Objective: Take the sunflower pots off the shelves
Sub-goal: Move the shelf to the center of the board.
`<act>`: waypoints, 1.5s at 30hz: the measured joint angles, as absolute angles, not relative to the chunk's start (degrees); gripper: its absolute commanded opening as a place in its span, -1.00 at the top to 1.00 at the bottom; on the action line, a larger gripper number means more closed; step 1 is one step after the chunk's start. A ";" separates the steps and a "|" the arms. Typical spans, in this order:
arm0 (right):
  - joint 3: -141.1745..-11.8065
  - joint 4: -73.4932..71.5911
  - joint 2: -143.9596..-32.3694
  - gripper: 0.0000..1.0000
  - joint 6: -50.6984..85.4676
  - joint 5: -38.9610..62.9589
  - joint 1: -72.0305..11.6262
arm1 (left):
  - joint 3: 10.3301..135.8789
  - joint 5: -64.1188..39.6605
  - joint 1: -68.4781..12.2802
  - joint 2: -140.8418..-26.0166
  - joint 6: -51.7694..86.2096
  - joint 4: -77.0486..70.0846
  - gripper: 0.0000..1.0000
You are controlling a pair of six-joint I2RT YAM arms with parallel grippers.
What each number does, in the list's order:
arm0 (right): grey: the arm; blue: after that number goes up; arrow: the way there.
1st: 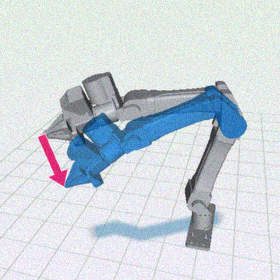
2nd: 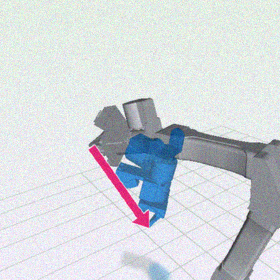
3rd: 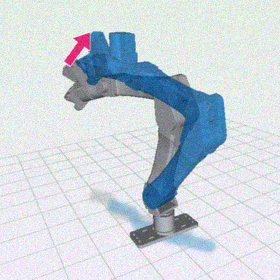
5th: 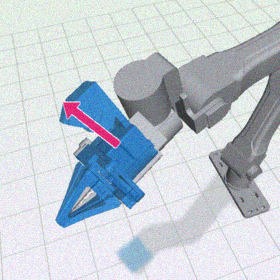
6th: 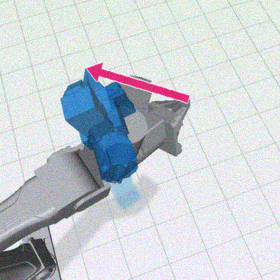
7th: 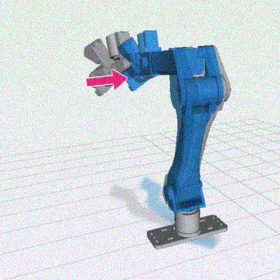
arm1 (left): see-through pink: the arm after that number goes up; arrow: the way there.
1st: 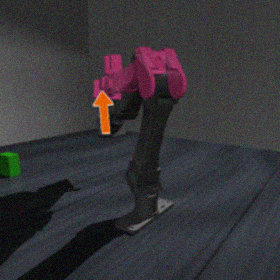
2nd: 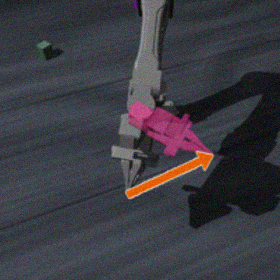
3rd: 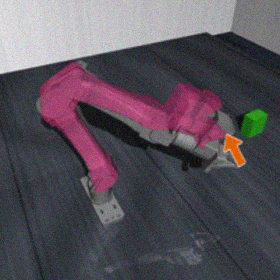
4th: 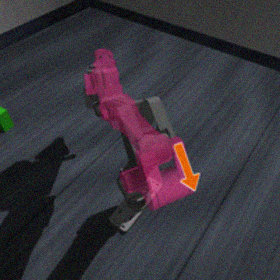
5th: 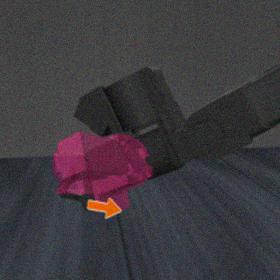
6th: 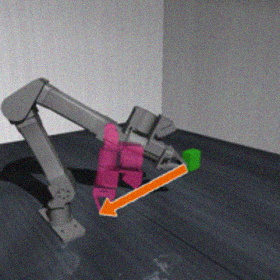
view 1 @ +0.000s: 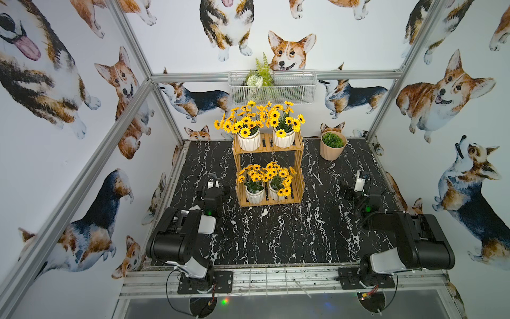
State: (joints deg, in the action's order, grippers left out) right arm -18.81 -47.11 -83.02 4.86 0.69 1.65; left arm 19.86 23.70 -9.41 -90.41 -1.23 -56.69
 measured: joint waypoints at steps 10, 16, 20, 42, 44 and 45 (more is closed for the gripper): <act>-18.83 -45.93 -83.05 -0.99 4.86 0.71 1.65 | 19.86 23.70 -9.41 -90.41 -1.23 -56.69 -1.00; -18.55 -45.98 -82.78 -0.99 4.86 0.91 1.65 | 19.90 23.70 -9.41 -90.41 -1.23 -56.66 -1.00; -20.29 -39.79 -76.75 -0.99 4.89 -1.30 0.64 | 18.68 23.73 -9.50 -88.47 -1.26 -56.86 -1.00; -46.50 0.30 -61.49 -0.99 19.16 -1.80 -14.85 | 41.45 21.12 -7.44 -52.31 8.10 -10.39 -0.99; -49.76 5.56 -62.96 -0.99 18.00 -2.68 -17.26 | 44.10 19.29 -6.26 -51.83 10.13 -6.07 -1.00; -52.23 8.75 -64.36 -0.99 17.80 -3.07 -18.61 | 45.69 18.74 -5.58 -51.99 10.81 -3.99 -1.00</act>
State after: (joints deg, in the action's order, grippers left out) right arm -52.23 8.75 -64.36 17.80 -3.07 -18.61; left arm 45.69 18.74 -5.58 -51.99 10.81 -3.99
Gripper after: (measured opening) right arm 0.996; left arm 0.998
